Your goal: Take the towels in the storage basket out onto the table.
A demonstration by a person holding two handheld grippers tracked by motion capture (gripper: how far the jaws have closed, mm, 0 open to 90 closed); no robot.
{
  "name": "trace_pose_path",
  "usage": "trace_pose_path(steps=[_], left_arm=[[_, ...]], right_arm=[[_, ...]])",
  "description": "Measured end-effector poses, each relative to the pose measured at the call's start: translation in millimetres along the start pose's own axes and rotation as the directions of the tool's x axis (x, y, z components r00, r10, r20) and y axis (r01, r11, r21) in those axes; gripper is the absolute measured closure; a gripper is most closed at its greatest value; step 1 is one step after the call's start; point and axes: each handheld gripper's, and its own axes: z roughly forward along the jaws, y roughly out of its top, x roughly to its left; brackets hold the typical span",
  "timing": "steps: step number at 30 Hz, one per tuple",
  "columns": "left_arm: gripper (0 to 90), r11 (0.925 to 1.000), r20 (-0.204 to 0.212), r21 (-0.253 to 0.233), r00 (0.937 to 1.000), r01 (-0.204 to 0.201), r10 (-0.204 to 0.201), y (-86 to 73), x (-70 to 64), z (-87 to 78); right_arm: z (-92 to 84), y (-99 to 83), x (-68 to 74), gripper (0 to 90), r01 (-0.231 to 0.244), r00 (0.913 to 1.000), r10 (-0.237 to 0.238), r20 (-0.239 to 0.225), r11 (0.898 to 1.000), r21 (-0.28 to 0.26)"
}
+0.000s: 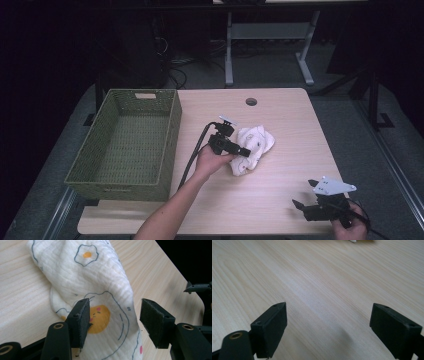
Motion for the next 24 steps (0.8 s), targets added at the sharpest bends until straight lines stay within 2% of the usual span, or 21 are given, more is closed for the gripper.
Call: trace_pose_path(steps=[6, 14, 24], left_arm=[[39.8, 0.9999, -0.002, -0.005, 0.9999, -0.015, 0.015, -3.0, -1.0, -4.3], [36.6, 0.9994, 0.019, -0.018, 0.9993, -0.031, 0.031, -15.4, 1.1, -13.0], [34.6, 0.9982, 0.018, -0.030, 0.9985, -0.052, 0.053, -26.8, -0.5, -23.4]], right_arm=[[0.4, 0.4, 0.3, 14.0, 0.001, 1.0000, -0.001, 0.000, 1.000, 0.005], [0.2, 0.1, 0.1, 14.0, -0.001, 1.0000, 0.001, 0.001, 1.000, 0.003], [1.2, 0.9, 1.3, 14.0, -0.002, 1.0000, 0.002, 0.000, 1.000, 0.007]])
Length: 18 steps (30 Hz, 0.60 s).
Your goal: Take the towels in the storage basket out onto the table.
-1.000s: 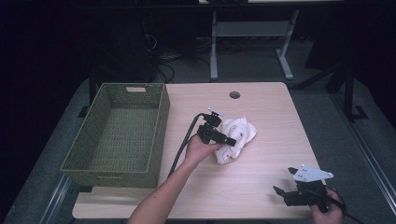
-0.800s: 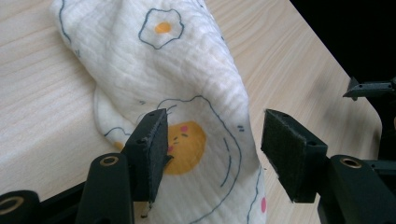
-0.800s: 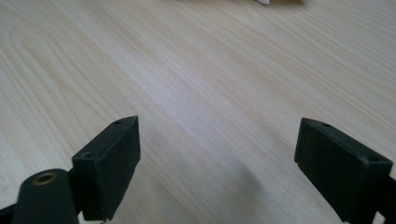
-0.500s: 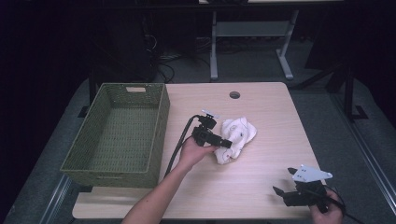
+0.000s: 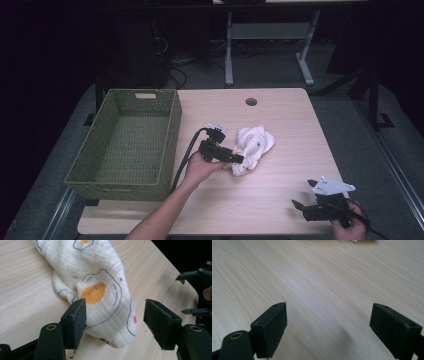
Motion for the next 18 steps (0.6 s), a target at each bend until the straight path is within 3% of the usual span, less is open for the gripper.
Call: trace_pose_path(steps=[18], left_arm=[[27.3, 0.9993, 0.007, 0.022, 0.9995, -0.031, 0.031, -26.8, -5.0, -12.0]], right_arm=[[1.7, 1.1, 0.3, 14.0, 0.008, 1.0000, -0.008, -0.004, 1.000, 0.008]])
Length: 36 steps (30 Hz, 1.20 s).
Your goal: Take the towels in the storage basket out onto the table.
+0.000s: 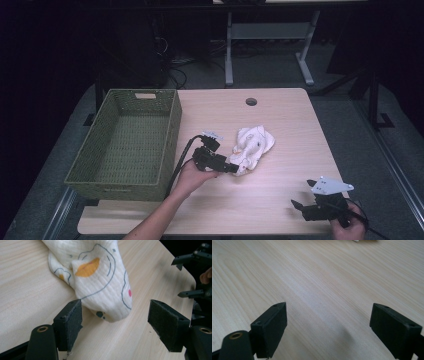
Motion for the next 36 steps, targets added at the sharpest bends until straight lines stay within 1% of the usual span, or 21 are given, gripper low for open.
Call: trace_pose_path(steps=[2, 5, 6, 7, 8, 10, 12, 15, 16, 19, 20, 22, 23, 24, 25, 26, 32, 33, 34, 35, 36], left_arm=[[27.1, 1.0000, 0.004, 0.002, 1.0000, -0.003, 0.003, -1.6, -0.3, -0.4], [26.7, 1.0000, 0.027, -0.007, 0.9996, 0.004, -0.004, -8.0, -2.5, -1.2], [26.7, 0.9999, 0.031, -0.013, 0.9995, -0.003, 0.004, -9.3, -3.4, -1.7], [26.9, 0.9998, 0.023, -0.015, 0.9996, -0.014, 0.014, -10.3, -4.8, -2.7], [26.8, 0.9998, 0.023, -0.015, 0.9996, -0.014, 0.014, -10.3, -4.8, -2.7], [26.9, 0.9995, 0.036, -0.020, 0.9990, -0.024, 0.025, -13.5, -7.5, -4.4], [26.9, 0.9990, 0.026, -0.010, 0.9987, -0.043, 0.043, -15.9, -9.6, -5.0], [26.9, 0.9989, 0.029, -0.009, 0.9985, -0.046, 0.046, -18.9, -11.2, -4.8], [26.8, 0.9985, 0.026, -0.011, 0.9982, -0.053, 0.053, -20.4, -11.8, -5.3], [26.8, 0.9982, 0.034, -0.028, 0.9980, -0.053, 0.054, -26.3, -14.4, -7.0], [26.8, 0.9979, 0.033, -0.026, 0.9977, -0.059, 0.060, -27.7, -14.8, -7.4], [26.8, 0.9981, 0.038, -0.026, 0.9977, -0.055, 0.056, -29.3, -15.5, -7.6], [26.8, 0.9977, 0.045, -0.026, 0.9969, -0.062, 0.064, -32.8, -17.3, -8.7], [26.8, 0.9977, 0.045, -0.026, 0.9969, -0.062, 0.064, -32.8, -17.3, -8.7], [26.8, 0.9973, 0.052, -0.026, 0.9962, -0.069, 0.070, -36.6, -20.4, -10.1], [26.8, 0.9969, 0.050, -0.026, 0.9959, -0.074, 0.075, -38.4, -22.0, -10.6], [26.8, 0.9961, 0.046, -0.019, 0.9951, -0.086, 0.087, -46.7, -25.0, -13.2], [26.8, 0.9959, 0.040, -0.015, 0.9952, -0.089, 0.090, -48.6, -25.4, -13.7], [26.7, 0.9956, 0.046, -0.008, 0.9946, -0.093, 0.093, -52.6, -25.2, -15.0], [26.8, 0.9947, 0.042, -0.002, 0.9938, -0.103, 0.103, -54.8, -25.3, -16.0], [26.8, 0.9947, 0.042, -0.002, 0.9938, -0.103, 0.103, -54.8, -25.3, -16.0]], right_arm=[[0.1, 0.1, 0.2, 14.0, 0.000, 1.0000, 0.000, 0.000, 1.000, 0.000], [-0.1, 0.3, 0.9, 14.0, 0.001, 1.0000, -0.001, 0.002, 1.000, -0.005], [-0.2, 0.4, 1.1, 14.0, 0.000, 1.0000, 0.000, 0.001, 1.000, -0.006], [-0.1, 0.5, 1.1, 14.0, 0.002, 1.0000, -0.002, 0.002, 1.000, -0.006], [-0.1, 0.5, 1.1, 14.0, 0.002, 1.0000, -0.002, 0.002, 1.000, -0.006], [0.0, 1.0, 1.6, 14.0, 0.002, 1.0000, -0.002, 0.001, 1.000, -0.005], [0.2, 1.1, 1.6, 14.0, 0.004, 1.0000, -0.004, 0.001, 1.000, -0.005], [0.4, 1.2, 1.7, 14.0, 0.003, 1.0000, -0.003, -0.002, 1.000, -0.004], [0.4, 1.1, 1.8, 14.0, 0.003, 1.0000, -0.003, -0.001, 1.000, -0.004], [0.6, 1.0, 1.7, 14.0, 0.002, 1.0000, -0.002, -0.001, 1.000, -0.005], [0.5, 1.1, 1.7, 14.0, 0.003, 1.0000, -0.003, -0.001, 1.000, -0.004], [0.4, 1.2, 1.8, 14.0, 0.002, 1.0000, -0.002, -0.001, 1.000, -0.003], [0.5, 1.2, 2.2, 14.0, 0.001, 1.0000, -0.001, -0.001, 1.000, -0.004], [0.5, 1.2, 2.2, 14.0, 0.001, 1.0000, -0.001, -0.001, 1.000, -0.004], [0.3, 1.1, 1.8, 14.0, 0.006, 1.0000, -0.005, 0.002, 1.000, -0.005], [0.2, 1.0, 1.7, 14.0, 0.005, 1.0000, -0.005, 0.003, 1.000, -0.005], [-0.1, 0.9, 1.5, 14.0, 0.001, 1.0000, -0.001, 0.006, 1.000, -0.006], [-0.2, 0.9, 1.5, 14.0, 0.002, 1.0000, -0.002, 0.007, 1.000, -0.006], [-0.3, 0.8, 1.5, 14.0, 0.001, 1.0000, -0.001, 0.008, 1.000, -0.006], [-0.3, 0.7, 1.3, 14.0, -0.001, 1.0000, 0.001, 0.008, 1.000, -0.007], [-0.3, 0.7, 1.3, 14.0, -0.001, 1.0000, 0.001, 0.008, 1.000, -0.007]])
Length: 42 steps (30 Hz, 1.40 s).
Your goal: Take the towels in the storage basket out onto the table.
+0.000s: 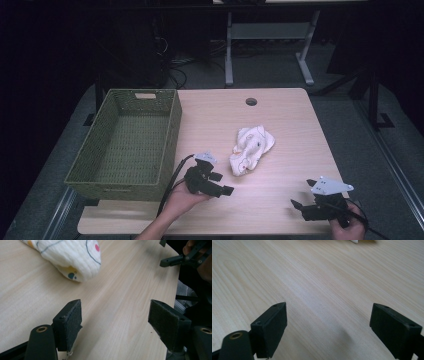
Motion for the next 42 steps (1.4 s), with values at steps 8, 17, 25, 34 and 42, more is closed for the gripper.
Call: trace_pose_path(steps=[8, 17, 25, 34, 42], left_arm=[[26.8, 0.9996, -0.032, 0.022, 0.9993, -0.018, 0.019, -19.7, -4.0, -2.6], [26.7, 0.9995, -0.030, 0.024, 0.9993, -0.020, 0.021, -36.2, -9.0, -11.4], [26.8, 0.9997, -0.026, 0.025, 0.9997, 0.000, 0.001, -48.2, -8.9, -17.1], [26.6, 0.9995, -0.052, 0.030, 0.9986, -0.007, 0.009, -58.1, -12.9, -22.0], [26.4, 0.9996, -0.056, 0.029, 0.9984, -0.002, 0.004, -67.0, -13.8, -24.9]], right_arm=[[-0.2, 0.4, 0.8, 14.0, 0.001, 1.0000, -0.001, 0.000, 1.000, 0.001], [-0.6, 0.3, 0.8, 14.0, 0.003, 1.0000, -0.003, 0.002, 1.000, -0.001], [-0.2, 0.4, 1.3, 14.0, 0.003, 1.0000, -0.003, 0.001, 1.000, 0.001], [-0.4, 0.5, 2.2, 14.0, 0.003, 1.0000, -0.003, 0.001, 1.000, 0.003], [-0.2, 0.3, 2.9, 14.0, -0.001, 1.0000, 0.001, 0.001, 1.000, 0.007]])
